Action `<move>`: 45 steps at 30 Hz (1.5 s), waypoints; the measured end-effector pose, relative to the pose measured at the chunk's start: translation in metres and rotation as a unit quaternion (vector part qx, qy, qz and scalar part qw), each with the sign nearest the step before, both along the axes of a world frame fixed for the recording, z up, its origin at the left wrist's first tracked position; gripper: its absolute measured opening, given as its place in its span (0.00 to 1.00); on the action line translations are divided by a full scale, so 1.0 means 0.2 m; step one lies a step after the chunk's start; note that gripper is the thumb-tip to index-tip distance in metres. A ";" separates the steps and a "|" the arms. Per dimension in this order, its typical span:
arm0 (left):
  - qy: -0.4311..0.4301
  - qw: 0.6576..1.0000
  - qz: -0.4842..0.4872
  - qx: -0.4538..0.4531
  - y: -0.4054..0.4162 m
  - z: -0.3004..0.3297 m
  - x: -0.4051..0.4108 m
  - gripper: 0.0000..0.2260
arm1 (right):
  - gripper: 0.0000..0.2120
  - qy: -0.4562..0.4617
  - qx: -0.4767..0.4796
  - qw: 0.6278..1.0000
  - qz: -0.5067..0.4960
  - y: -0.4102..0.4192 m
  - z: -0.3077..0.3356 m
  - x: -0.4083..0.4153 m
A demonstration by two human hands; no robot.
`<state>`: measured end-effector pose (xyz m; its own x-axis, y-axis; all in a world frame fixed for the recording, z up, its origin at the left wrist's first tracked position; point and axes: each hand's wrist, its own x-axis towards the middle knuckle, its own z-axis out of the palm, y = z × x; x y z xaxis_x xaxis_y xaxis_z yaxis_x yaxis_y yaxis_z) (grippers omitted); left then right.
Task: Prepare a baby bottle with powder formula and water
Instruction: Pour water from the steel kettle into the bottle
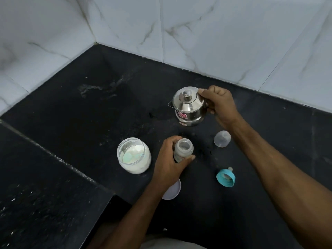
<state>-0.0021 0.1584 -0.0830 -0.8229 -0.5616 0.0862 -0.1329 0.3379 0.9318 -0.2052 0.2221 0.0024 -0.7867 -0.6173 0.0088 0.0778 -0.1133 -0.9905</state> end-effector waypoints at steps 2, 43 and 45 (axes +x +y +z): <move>-0.001 1.000 0.002 -0.001 0.00 0.00 0.00 0.25 | 0.19 0.006 0.002 1.000 0.006 0.05 0.04 0.01; -0.030 0.999 -0.014 -0.004 0.00 0.02 0.00 0.26 | 0.19 0.254 0.217 0.935 0.124 0.31 0.35 0.15; -0.035 0.999 -0.013 -0.003 0.00 0.02 0.00 0.27 | 0.18 0.260 0.220 0.932 0.128 0.30 0.35 0.15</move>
<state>-0.0030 0.1584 -0.0784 -0.8413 -0.5396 0.0321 -0.1880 0.3477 0.9185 -0.1748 0.2825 0.0731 -0.5730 -0.8180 0.0502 -0.4568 0.2679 -0.8483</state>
